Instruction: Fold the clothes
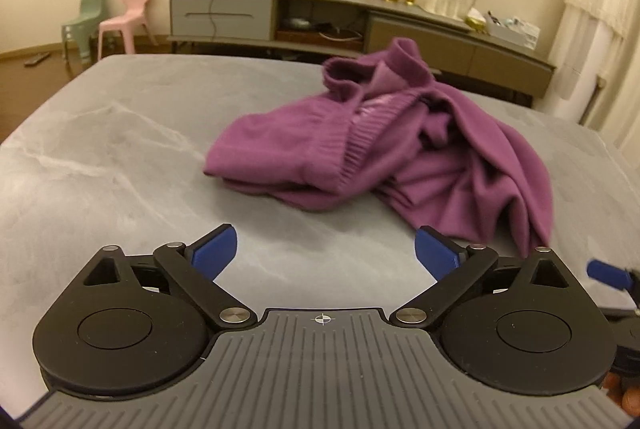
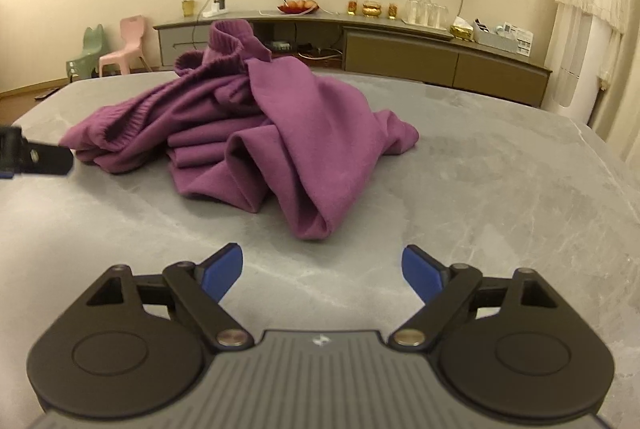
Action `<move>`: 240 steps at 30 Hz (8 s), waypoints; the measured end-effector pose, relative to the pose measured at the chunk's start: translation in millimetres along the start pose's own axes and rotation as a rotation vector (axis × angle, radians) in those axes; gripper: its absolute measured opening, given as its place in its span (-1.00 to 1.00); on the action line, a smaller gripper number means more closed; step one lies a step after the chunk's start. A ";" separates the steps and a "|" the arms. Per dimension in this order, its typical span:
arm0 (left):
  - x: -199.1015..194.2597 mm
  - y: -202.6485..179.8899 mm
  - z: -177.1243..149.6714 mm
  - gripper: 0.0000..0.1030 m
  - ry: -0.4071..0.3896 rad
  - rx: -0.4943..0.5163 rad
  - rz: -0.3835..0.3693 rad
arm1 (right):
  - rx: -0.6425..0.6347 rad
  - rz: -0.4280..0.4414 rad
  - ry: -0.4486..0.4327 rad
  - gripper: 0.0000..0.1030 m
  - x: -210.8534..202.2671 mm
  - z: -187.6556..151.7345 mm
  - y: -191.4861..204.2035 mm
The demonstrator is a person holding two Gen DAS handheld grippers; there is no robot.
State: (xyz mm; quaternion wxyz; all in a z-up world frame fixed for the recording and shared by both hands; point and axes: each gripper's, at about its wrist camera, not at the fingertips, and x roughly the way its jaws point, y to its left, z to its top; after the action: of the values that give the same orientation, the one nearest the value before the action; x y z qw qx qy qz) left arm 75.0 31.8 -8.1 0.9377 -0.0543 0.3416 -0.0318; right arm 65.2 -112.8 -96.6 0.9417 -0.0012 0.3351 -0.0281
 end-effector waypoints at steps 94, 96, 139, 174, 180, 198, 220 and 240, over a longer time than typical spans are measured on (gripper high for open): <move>-92.9 323.4 10.4 -1.00 -0.332 -0.430 0.036 | 0.065 0.212 -0.265 -0.99 -114.0 93.0 -37.7; -95.9 324.1 20.3 -1.00 -0.366 -0.436 0.027 | 0.057 0.184 -0.371 -0.99 -167.2 95.8 -48.0; 57.8 317.2 87.1 -0.51 -0.013 -0.301 0.191 | 0.159 -0.011 0.074 0.22 50.1 52.9 -118.7; 74.9 357.3 110.0 -0.17 -0.091 -0.173 0.196 | 0.081 -0.048 0.066 0.18 99.4 128.5 -142.0; 109.6 337.3 87.0 -0.19 0.055 -0.049 0.157 | -0.081 -0.043 0.185 0.08 152.0 110.7 -97.9; 147.5 321.3 88.4 -0.20 0.116 0.082 0.240 | 0.133 -0.190 0.148 -0.11 115.0 115.3 -159.3; -34.5 342.2 -14.1 -0.04 0.126 0.082 0.021 | 0.019 0.069 0.371 0.72 -130.8 14.5 -132.3; -37.0 360.4 -65.4 0.01 0.233 0.094 0.105 | -0.312 -0.011 -0.170 -0.84 -253.2 40.7 -96.3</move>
State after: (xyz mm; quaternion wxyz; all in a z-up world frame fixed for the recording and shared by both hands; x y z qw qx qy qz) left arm 12.7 387.6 -78.8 0.8936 0.0116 0.4487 -0.0047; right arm -110.1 -196.0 96.8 0.9550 -0.1515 0.2544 0.0192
